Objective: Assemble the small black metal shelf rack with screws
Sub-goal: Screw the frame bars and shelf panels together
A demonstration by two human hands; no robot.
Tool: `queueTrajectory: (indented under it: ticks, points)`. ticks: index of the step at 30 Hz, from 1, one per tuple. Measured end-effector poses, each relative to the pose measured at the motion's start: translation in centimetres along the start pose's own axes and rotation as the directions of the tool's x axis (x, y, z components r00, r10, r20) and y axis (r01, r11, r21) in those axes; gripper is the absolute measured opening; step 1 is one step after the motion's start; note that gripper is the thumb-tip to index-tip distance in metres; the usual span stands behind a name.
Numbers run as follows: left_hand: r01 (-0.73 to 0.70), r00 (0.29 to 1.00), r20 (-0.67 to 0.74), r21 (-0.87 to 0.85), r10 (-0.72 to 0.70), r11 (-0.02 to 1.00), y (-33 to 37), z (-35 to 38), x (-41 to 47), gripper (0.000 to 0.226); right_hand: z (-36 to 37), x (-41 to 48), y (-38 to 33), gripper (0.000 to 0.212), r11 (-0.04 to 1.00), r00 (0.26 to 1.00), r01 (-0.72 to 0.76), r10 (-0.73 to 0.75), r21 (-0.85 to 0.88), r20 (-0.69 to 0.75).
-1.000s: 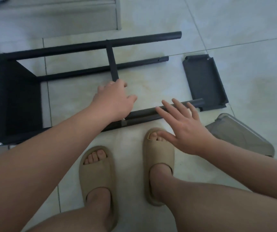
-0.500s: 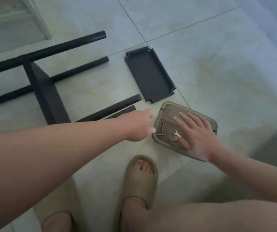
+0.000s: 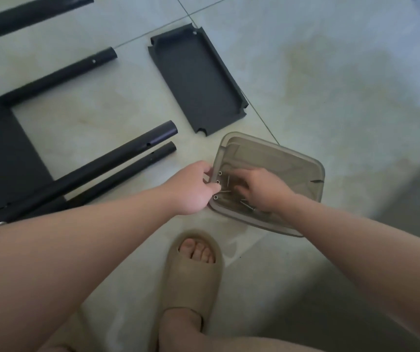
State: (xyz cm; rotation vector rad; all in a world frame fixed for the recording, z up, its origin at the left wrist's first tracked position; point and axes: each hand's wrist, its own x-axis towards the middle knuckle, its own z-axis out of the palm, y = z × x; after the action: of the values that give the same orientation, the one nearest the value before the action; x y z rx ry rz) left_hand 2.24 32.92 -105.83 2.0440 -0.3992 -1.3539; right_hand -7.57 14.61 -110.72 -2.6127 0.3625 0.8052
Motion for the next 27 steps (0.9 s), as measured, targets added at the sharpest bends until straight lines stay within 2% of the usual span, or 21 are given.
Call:
queueTrajectory:
  ticks: [7,14,18,21,25,27]
  points:
    - [0.057,0.998,0.031,-0.123,-0.054,0.991,-0.1,-0.1,-0.2,0.006,2.0,2.8,-3.0,0.028,0.974,0.979,-0.092,0.126,0.205,-0.162]
    - [0.085,0.993,0.098,-0.205,-0.066,0.975,-0.6,-0.6,-0.3,0.015,2.7,3.5,-3.1,0.021,0.985,0.968,-0.122,0.145,0.122,-0.203]
    - [0.092,0.993,0.091,-0.208,-0.074,0.974,-0.4,-0.5,-0.5,0.015,3.1,3.3,-2.9,0.021,0.993,0.961,-0.113,0.120,0.041,-0.249]
    - [0.112,0.993,0.073,-0.234,-0.098,0.966,-0.2,-0.3,-0.6,0.025,3.1,2.3,-2.6,0.022,0.995,0.953,-0.096,0.094,0.007,-0.288]
    - [0.193,0.981,0.055,-0.281,-0.185,0.940,0.4,-0.5,-1.3,0.033,1.5,0.1,-2.3,0.015,0.981,0.913,-0.079,0.143,0.177,-0.382]
    - [0.214,0.976,0.022,-0.285,-0.216,0.935,0.9,-1.2,-2.0,0.019,-0.2,-1.4,-2.7,0.007,0.949,0.905,-0.033,0.162,0.313,-0.394]
